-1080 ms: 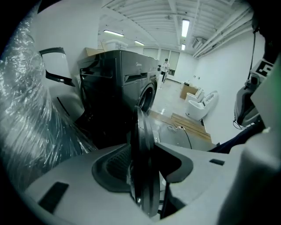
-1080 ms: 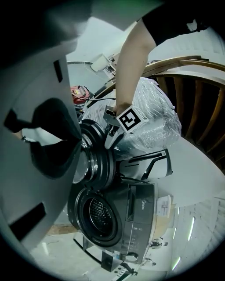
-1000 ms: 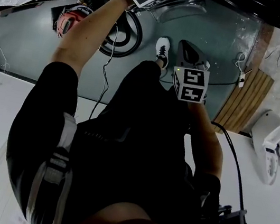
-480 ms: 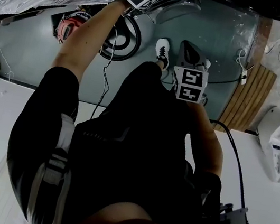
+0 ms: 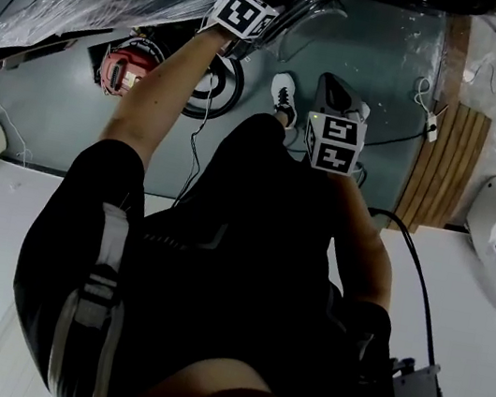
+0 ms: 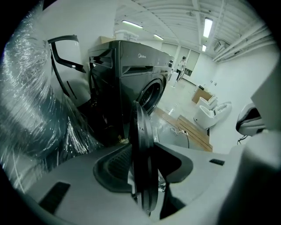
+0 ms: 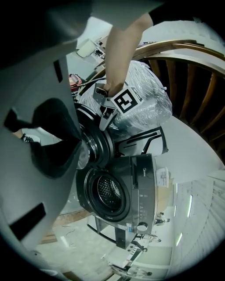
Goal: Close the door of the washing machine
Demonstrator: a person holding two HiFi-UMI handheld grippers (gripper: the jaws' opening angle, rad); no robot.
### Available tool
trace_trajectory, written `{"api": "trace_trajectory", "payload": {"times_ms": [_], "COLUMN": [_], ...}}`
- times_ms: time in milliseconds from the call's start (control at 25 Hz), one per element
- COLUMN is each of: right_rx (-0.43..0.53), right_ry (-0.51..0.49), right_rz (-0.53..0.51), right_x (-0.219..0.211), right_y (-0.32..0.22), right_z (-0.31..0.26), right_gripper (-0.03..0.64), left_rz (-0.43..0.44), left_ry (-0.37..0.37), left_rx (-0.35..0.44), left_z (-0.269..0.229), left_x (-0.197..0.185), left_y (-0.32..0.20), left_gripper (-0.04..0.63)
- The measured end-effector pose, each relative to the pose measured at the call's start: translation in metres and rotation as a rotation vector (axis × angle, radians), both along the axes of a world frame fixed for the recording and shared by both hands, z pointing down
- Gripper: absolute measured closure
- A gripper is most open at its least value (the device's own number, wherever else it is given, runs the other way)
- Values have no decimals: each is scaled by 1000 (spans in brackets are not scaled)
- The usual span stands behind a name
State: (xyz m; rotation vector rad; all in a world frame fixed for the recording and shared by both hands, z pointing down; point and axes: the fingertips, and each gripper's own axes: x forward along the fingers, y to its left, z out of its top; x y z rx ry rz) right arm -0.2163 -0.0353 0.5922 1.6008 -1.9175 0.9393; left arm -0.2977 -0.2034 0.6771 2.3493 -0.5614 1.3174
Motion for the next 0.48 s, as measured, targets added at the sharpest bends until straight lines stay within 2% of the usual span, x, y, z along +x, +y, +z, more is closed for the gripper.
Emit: {"api": "trace_trajectory", "payload": {"times_ms": [320,480], "right_rx": [-31,-33], "right_ry": [-17,-30], "right_rz": [84,124], "right_x": [27,37], "right_y": [18,25], "right_z": [12,11], "right_gripper": [612,612], "left_rz": [-88,-81], "left_ry": [0,17], "left_rx": [-79,-95], "left_z": [5,6], "left_x": [38,58], "left_y": [37,55], "left_gripper": [439,439]}}
